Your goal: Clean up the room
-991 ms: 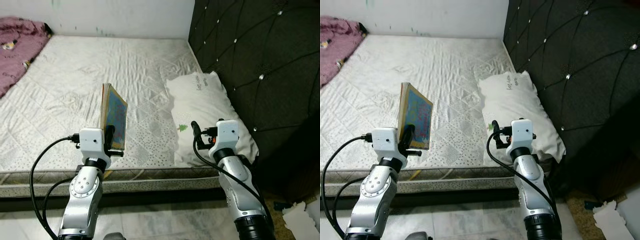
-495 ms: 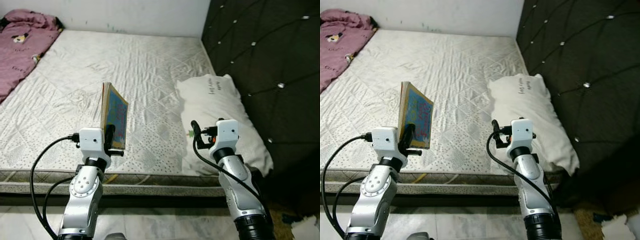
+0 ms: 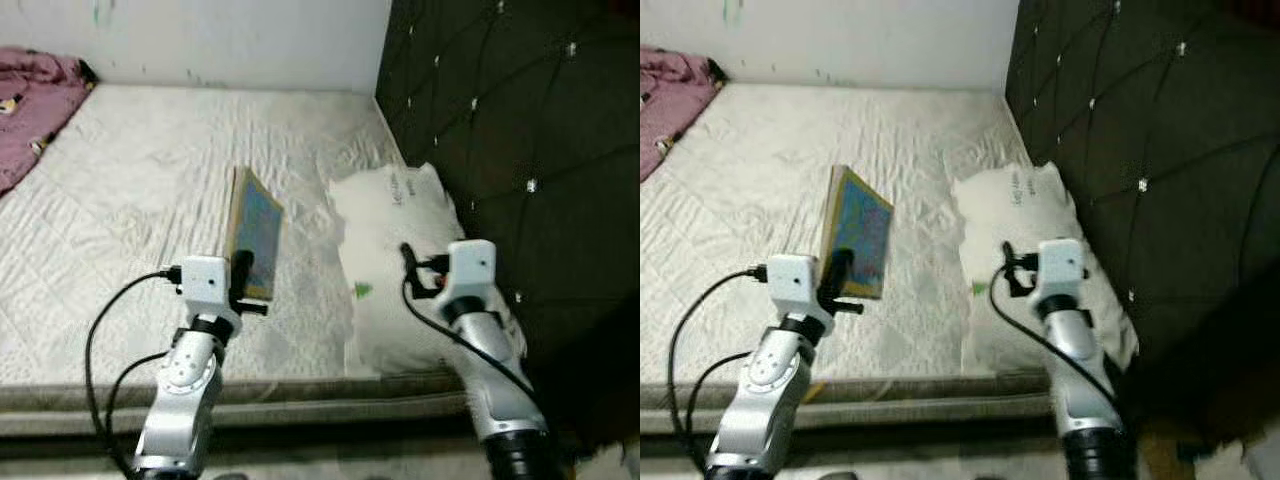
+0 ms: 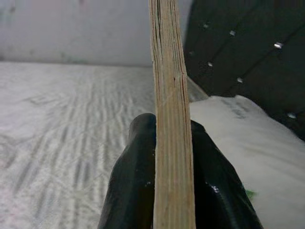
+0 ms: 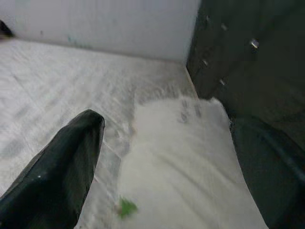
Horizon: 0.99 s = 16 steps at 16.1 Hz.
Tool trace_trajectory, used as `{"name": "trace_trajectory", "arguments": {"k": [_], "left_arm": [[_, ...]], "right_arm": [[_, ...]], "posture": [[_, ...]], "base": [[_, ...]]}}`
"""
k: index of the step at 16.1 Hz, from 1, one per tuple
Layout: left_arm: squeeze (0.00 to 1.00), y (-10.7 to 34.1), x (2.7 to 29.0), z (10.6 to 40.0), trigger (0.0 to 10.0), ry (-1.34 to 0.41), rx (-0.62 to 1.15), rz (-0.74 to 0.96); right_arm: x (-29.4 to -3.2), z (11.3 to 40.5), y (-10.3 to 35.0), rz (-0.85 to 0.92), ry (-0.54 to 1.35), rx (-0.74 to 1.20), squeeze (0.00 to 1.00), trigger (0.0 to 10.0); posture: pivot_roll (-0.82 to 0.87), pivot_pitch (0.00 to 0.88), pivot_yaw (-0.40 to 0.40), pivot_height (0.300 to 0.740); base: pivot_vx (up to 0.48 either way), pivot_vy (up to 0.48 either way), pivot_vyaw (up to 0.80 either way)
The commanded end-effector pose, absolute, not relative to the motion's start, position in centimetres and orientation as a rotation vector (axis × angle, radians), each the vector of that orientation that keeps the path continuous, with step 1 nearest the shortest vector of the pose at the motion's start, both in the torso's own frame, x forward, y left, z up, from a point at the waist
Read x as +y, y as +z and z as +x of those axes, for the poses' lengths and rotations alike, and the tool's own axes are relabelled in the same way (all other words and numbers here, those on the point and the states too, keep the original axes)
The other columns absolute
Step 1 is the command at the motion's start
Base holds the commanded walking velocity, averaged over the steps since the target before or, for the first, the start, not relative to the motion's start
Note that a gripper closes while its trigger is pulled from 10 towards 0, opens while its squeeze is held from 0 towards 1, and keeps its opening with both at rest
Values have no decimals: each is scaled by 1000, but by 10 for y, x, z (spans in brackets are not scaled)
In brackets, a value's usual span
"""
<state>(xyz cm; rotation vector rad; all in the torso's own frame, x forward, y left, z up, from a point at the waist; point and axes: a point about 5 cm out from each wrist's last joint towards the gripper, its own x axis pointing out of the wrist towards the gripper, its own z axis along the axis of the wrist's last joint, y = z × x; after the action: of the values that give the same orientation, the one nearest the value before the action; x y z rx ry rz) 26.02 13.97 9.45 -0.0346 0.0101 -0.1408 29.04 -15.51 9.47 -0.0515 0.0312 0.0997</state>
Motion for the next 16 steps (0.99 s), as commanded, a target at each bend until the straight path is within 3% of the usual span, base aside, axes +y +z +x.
{"name": "trace_trajectory", "arguments": {"k": [1,5,8,9,12,16], "left_arm": [[0,101,152,262,10000,-87,-22,-13],[0,97,157,265,10000,-35,16,9],[0,100,166,260,10000,37,-7,237],[0,100,165,254,10000,-129,-65,153],[0,97,181,248,10000,66,-14,98],[0,93,173,247,10000,31,10,33]], "right_arm": [[-148,292,98,-43,121,21,0,10000],[-149,291,97,-41,121,22,0,10000],[-149,289,96,-32,119,25,0,10000],[-149,288,95,-29,119,26,0,10000],[-151,288,98,-31,103,6,0,10000],[-142,288,93,-53,101,18,0,10000]], "posture": [[28,0,-43,740],[29,0,-45,740],[35,0,-45,740],[35,0,-42,740],[47,0,-37,740],[73,0,-28,740]], "base": [[247,0,0],[0,0,0],[0,0,0],[0,0,0],[0,0,0],[0,0,600]]}}
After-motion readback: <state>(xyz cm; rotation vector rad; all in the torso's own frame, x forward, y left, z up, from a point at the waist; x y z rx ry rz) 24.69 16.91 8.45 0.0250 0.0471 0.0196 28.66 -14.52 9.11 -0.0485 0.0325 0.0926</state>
